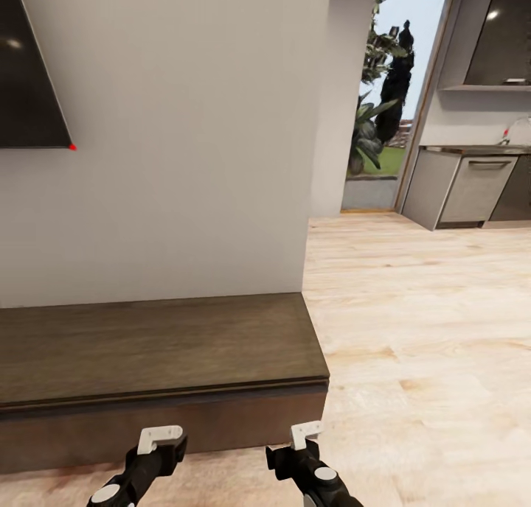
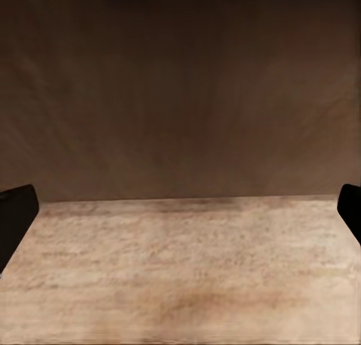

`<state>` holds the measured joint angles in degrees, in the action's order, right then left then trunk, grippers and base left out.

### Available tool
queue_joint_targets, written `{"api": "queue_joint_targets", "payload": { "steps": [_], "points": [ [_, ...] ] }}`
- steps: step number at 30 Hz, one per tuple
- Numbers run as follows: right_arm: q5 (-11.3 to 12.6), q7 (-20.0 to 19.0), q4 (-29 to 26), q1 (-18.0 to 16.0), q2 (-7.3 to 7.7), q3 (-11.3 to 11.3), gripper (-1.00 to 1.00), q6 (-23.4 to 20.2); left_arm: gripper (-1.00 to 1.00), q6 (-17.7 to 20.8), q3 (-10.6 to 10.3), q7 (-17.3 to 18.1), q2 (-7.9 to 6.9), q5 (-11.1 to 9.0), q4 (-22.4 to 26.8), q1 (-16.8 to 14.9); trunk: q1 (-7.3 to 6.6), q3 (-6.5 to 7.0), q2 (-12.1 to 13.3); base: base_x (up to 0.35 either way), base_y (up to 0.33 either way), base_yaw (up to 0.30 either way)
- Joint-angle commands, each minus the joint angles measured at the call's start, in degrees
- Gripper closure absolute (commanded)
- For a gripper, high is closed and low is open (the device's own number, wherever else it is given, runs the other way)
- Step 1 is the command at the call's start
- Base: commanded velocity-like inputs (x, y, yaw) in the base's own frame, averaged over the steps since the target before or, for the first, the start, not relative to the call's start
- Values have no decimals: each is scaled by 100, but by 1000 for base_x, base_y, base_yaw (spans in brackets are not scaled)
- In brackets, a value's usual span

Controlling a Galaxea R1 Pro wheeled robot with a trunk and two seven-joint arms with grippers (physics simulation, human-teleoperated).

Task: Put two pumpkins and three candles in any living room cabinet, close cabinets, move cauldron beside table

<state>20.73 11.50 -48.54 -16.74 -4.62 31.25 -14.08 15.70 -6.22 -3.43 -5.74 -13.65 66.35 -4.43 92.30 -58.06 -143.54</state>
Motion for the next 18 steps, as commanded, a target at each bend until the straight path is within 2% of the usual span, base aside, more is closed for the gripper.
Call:
{"api": "queue_joint_targets", "payload": {
  "steps": [1, 6, 10, 12, 14, 18],
  "points": [
    [47, 50, -9, -4, 6, 22, -100, -21, -100, 79, -16, -38, -6, -59, 7, -3, -4, 17, -1, 0, 0, 0],
    [5, 48, -29, -4, -20, 37, -100, -38, -100, 714, 4, -46, 0, -59, -11, -25, -16, 128, 6, 0, 0, 0],
    [-15, 52, -65, -10, -19, 46, -100, -243, -100, 996, 74, -55, 2, -55, -31, -40, -27, 217, 11, 0, 0, 0],
    [-19, 50, -127, -11, -7, 50, -100, -373, -100, 1108, 186, -54, 4, -52, -37, -44, -32, 261, 14, 0, 0, 0],
    [-22, 43, -260, -9, 9, 63, -100, -539, -100, 1327, 486, -53, 8, -37, -56, -47, -37, 305, 17, 0, 0, 0],
    [-24, 38, -349, -6, 17, 62, -100, -627, -100, 1521, 677, -53, 15, -27, -90, -49, -47, 394, 22, 0, 0, 0]
  ]
}}
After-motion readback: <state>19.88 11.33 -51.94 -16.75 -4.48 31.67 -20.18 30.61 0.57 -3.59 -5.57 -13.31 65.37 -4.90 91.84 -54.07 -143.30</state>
